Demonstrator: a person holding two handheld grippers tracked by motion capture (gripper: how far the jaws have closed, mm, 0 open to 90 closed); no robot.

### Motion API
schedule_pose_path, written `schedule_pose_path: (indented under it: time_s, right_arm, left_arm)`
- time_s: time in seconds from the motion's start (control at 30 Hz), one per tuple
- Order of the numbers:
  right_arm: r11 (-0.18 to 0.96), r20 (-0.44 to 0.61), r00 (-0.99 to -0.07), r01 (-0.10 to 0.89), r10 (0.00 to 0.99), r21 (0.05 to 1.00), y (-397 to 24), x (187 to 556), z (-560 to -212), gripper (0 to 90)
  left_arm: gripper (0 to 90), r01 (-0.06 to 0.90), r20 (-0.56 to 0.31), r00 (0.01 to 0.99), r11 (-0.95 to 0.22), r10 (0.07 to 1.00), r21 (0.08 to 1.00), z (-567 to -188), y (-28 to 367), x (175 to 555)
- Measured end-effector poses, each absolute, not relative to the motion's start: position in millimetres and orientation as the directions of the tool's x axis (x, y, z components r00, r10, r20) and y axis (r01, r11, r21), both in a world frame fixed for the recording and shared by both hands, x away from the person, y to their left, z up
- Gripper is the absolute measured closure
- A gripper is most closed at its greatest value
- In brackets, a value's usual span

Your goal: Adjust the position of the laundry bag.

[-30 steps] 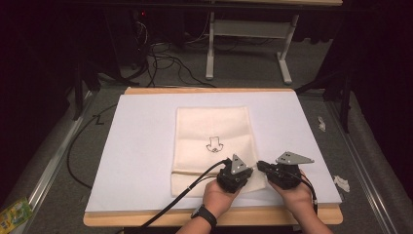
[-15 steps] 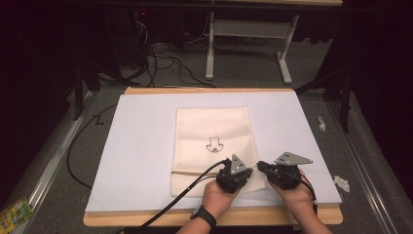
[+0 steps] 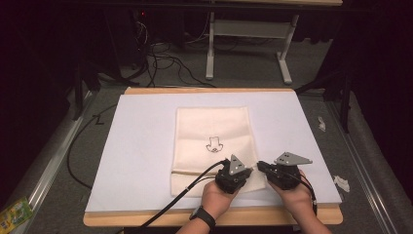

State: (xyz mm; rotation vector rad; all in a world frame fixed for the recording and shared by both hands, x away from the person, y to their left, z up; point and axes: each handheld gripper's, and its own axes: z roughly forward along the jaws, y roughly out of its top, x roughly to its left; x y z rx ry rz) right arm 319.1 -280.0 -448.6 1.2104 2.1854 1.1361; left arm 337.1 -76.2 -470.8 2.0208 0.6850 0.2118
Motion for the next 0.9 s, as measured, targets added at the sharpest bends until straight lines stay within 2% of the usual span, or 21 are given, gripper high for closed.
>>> schedule_pose_path:
  time_s: [0.37, 0.5, 0.9]
  right_arm:
    - [0.304, 0.031, -0.545, 0.512, 0.838, 0.803, -279.5, 318.8, -448.5, 86.1]
    - [0.305, 0.031, -0.546, 0.513, 0.837, 0.802, -278.6, 318.9, -448.7, 86.2]
    - [0.317, 0.017, -0.546, 0.51, 0.838, 0.8, -275.1, 318.4, -449.4, 86.6]
  left_arm:
    - [87.5, 0.372, -0.116, 0.831, -0.389, 0.545, 0.843, -470.9, -74.3, 336.3]
    - [87.7, 0.414, -0.168, 0.821, -0.367, 0.545, 0.833, -472.0, -71.8, 339.6]
    - [87.6, 0.429, -0.184, 0.818, -0.366, 0.545, 0.826, -471.7, -68.0, 342.5]
